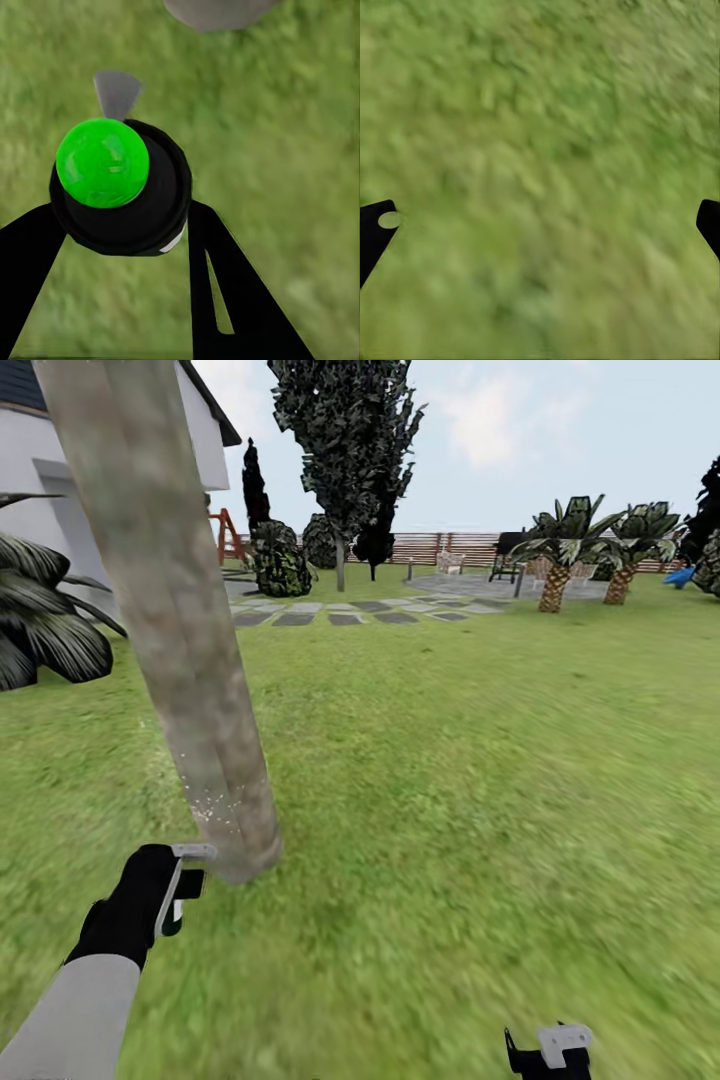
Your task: In the garden, pick up the pesticide atomizer on the floor and spray pesticide onto both trees until each tree trunk is fully covered.
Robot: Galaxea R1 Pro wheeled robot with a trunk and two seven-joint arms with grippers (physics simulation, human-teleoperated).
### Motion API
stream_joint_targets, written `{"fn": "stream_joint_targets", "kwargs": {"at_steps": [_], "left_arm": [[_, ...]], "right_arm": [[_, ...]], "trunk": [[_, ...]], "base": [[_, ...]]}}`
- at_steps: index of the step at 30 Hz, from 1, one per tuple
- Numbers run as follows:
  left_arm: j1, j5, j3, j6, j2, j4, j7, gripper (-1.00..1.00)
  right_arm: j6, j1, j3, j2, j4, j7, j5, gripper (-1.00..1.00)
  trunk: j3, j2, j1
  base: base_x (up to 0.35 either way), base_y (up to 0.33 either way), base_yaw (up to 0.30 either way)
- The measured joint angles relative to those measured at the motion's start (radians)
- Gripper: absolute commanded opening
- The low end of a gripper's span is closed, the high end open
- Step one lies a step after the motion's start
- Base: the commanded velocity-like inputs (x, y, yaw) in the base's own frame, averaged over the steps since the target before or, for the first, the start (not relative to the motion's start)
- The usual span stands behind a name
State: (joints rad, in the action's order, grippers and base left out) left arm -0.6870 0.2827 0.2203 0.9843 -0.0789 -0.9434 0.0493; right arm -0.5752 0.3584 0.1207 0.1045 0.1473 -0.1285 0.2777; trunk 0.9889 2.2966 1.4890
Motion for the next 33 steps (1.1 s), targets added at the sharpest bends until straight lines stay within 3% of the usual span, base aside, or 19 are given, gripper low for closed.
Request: {"fn": "stream_joint_targets", "kwargs": {"at_steps": [2, 7, 9, 26, 28, 33], "left_arm": [[-0.008, 0.0, 0.0, 0.0, 0.0, 0.0, 0.0, -1.0], [-0.09, 0.002, 0.001, 0.009, -0.006, 0.001, 0.0, -1.0], [-0.105, 0.006, 0.019, 0.011, -0.018, 0.001, 0.001, -1.0], [-0.105, 0.002, 0.023, 0.007, -0.013, -0.016, 0.001, -1.0], [-0.103, 0.003, 0.023, 0.011, -0.013, -0.062, 0.001, -1.0], [-0.109, -0.001, 0.023, 0.013, -0.013, -0.078, 0.001, -1.0]], "right_arm": [[0.0, 0.0, 0.0, 0.0, 0.0, -0.001, 0.0, 1.0], [0.0, 0.0, 0.0, 0.0, 0.001, 0.0, 0.0, 1.0], [0.0, 0.0, 0.0, 0.0, 0.001, 0.0, 0.0, 1.0], [0.001, 0.0, 0.002, 0.001, 0.001, -0.003, 0.0, 1.0], [0.001, 0.0, 0.002, 0.001, 0.001, -0.003, 0.0, 1.0], [0.001, 0.0, 0.002, 0.0, 0.001, -0.003, 0.0, 1.0]], "trunk": [[0.0, 0.0, 0.0], [0.0, 0.0, 0.0], [0.0, 0.0, 0.0], [0.0, 0.0, 0.0], [0.0, 0.0, 0.0], [0.0, 0.0, 0.0]], "base": [[0.0, 0.0, 0.277], [0.0, 0.0, 0.243], [0.0, 0.0, 0.076], [0.142, -0.126, 0.003], [-0.135, -0.122, 0.0], [-0.132, -0.204, 0.007]]}}
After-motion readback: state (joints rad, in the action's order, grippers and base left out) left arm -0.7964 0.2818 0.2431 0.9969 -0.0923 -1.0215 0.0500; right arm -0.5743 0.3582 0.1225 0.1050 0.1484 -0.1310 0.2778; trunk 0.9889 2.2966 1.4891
